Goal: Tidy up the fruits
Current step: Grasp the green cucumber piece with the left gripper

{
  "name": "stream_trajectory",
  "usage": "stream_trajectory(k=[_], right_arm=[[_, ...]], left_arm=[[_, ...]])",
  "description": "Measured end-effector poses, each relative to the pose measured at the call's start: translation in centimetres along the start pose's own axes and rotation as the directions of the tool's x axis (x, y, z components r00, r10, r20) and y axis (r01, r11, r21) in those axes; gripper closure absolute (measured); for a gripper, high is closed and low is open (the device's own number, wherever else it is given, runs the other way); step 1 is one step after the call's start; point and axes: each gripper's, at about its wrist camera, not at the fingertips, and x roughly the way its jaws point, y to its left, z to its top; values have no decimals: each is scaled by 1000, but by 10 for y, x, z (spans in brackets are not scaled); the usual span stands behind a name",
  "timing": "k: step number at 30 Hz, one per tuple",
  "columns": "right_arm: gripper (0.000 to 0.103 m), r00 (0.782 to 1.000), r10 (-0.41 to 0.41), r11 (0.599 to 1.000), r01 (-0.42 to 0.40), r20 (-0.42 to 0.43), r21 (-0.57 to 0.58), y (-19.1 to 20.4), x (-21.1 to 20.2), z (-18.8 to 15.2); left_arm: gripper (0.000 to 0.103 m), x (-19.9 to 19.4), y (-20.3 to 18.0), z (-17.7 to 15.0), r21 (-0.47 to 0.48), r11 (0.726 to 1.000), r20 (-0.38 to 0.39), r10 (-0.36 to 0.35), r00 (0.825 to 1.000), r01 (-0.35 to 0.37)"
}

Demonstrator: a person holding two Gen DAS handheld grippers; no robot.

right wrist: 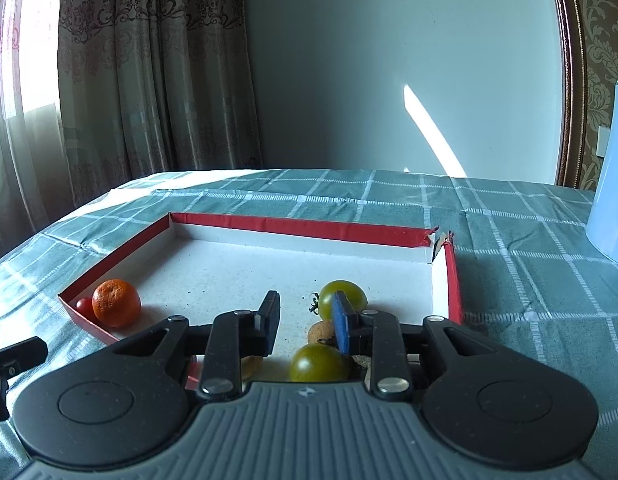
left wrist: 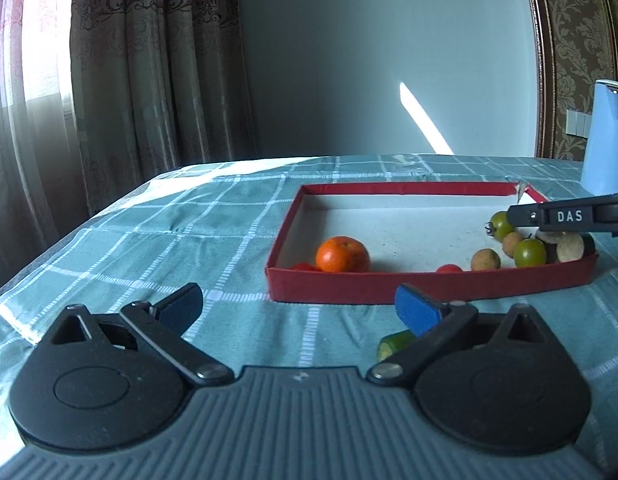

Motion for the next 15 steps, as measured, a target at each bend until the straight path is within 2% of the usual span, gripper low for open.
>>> stream_trajectory(k=[1, 3, 9, 10, 11, 12, 15], right_arm=[[75, 1000, 4, 1000, -4, 7, -1, 1, -4, -1], [75, 1000, 4, 1000, -4, 21, 3, 1, -9, -1], [75, 999, 19, 999, -21, 41, 25, -1, -19, -3], [75, 999, 21, 999, -22, 40, 26, -1, -19, -4], [75, 999, 24, 999, -25, 39, 24, 0, -20, -5], [75, 999, 26, 999, -27, 40, 21, 0, -21, -6], [75, 998, 32, 999, -32, 45, 12, 3, -25, -9]], left_arm=[[1, -3, -7, 1, 3, 999, 4, -36, 999, 36], [1, -3, -18, 2, 19, 998, -14, -58, 998, 58], [1, 12, -44, -1, 71, 997, -86, -29, 996, 35], [3, 16, -45, -2, 63, 998, -107, -24, 994, 30], [11, 19, -46, -2, 53, 998, -124, -22, 992, 29], [13, 22, -46, -3, 43, 998, -142, -28, 989, 34], [15, 30, -45, -5, 31, 999, -186, -14, 982, 20]])
